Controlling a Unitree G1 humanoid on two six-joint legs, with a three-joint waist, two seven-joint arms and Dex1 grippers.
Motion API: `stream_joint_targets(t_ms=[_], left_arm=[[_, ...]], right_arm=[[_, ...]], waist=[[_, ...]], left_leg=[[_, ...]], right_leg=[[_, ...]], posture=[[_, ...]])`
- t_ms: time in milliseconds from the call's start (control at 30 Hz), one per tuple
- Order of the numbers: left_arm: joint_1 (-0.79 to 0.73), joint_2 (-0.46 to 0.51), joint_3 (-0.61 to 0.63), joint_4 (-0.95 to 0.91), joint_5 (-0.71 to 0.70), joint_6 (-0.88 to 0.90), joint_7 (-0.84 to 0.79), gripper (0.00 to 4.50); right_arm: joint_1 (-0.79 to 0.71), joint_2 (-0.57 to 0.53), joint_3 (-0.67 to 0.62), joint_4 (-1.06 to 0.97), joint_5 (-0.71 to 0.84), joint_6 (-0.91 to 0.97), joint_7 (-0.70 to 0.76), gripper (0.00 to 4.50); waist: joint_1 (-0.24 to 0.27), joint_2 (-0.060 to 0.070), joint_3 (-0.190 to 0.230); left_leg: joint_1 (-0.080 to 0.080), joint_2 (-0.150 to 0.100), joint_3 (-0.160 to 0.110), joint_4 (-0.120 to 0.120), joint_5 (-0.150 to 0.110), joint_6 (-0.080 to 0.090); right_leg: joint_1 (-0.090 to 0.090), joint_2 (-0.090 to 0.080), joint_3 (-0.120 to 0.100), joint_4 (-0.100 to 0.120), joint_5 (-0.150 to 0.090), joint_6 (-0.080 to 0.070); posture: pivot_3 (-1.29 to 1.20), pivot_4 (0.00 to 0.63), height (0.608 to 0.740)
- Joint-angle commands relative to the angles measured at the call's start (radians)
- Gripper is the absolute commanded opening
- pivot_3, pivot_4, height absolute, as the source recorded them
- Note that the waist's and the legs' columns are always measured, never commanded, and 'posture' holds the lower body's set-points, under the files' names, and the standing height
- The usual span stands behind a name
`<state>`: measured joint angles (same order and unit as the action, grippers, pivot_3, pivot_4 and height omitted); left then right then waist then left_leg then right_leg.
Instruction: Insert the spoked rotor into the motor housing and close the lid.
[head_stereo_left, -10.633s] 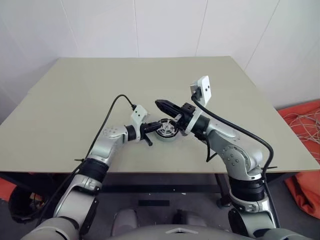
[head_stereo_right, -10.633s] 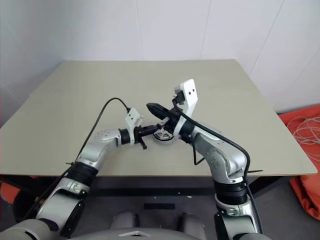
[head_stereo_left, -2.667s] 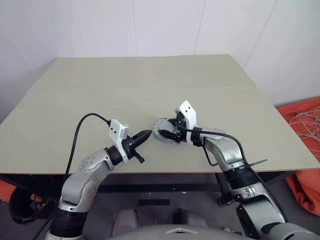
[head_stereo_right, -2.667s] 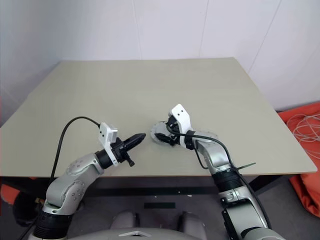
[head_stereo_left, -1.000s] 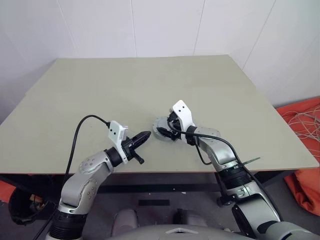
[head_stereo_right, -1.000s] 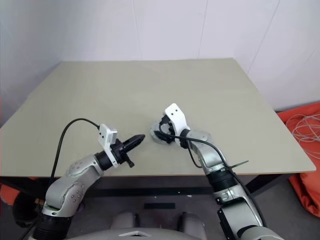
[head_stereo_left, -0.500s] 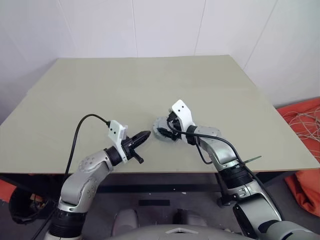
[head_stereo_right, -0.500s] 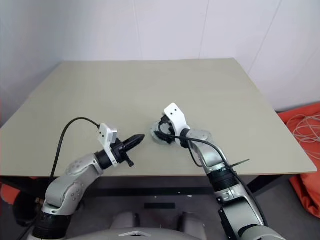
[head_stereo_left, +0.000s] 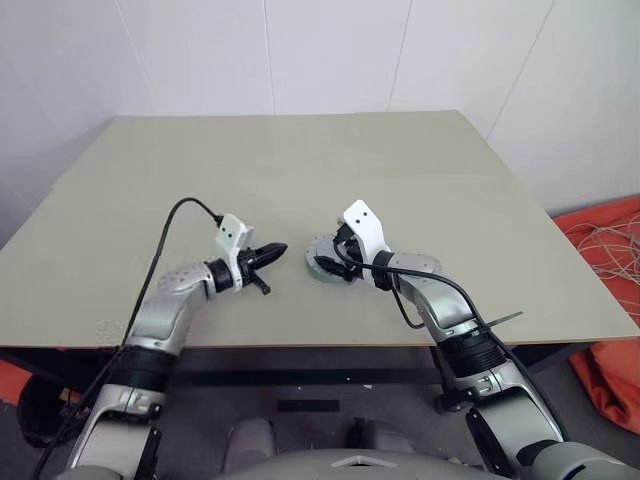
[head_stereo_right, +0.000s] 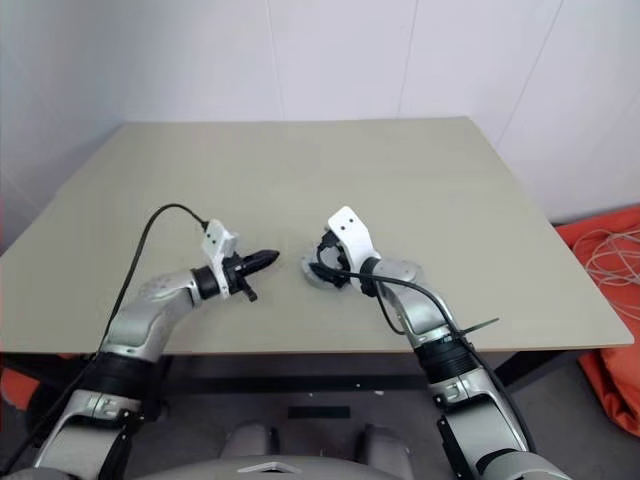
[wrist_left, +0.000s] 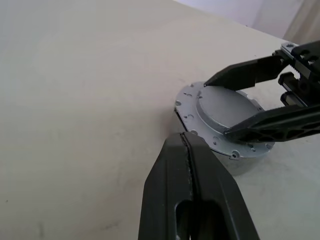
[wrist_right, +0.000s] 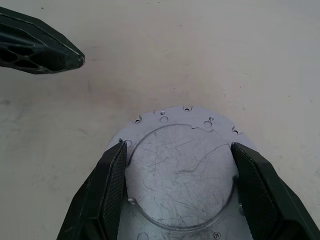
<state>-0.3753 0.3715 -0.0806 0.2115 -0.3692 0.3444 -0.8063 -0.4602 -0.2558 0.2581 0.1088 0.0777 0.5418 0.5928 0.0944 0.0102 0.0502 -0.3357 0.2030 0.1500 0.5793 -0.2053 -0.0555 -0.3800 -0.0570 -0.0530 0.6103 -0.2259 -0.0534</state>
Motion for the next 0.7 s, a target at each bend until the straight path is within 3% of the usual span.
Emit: stream_joint_targets(t_ms=[33,433,700], left_arm=[[-0.088,-0.013,-0.015,0.098,0.033,-0.057,-0.054,0.0],[-0.325,-0.127,-0.028,0.349,0.088,-0.124,-0.118,0.0],[-0.382,-0.165,-0.058,0.474,0.14,-0.127,-0.173,0.0]], right_arm=[[0.002,0.007,0.022,-0.004,-0.011,0.016,0.003,3.2],[0.0,0.015,0.022,-0.005,-0.01,0.017,0.0,3.2],[0.006,0.026,0.023,-0.016,-0.009,0.021,-0.007,3.2]], waist=[[0.0,0.0,0.0],[0.0,0.0,0.0],[-0.001,-0.001,0.0]], left_leg=[[0.0,0.0,0.0,0.0,0.0,0.0],[0.0,0.0,0.0,0.0,0.0,0.0],[0.0,0.0,0.0,-0.001,0.0,0.0]], right_leg=[[0.0,0.0,0.0,0.0,0.0,0.0],[0.0,0.0,0.0,0.0,0.0,-0.001],[0.0,0.0,0.0,0.0,0.0,-0.001]], posture=[[0.0,0.0,0.74],[0.0,0.0,0.74],[0.0,0.0,0.74]])
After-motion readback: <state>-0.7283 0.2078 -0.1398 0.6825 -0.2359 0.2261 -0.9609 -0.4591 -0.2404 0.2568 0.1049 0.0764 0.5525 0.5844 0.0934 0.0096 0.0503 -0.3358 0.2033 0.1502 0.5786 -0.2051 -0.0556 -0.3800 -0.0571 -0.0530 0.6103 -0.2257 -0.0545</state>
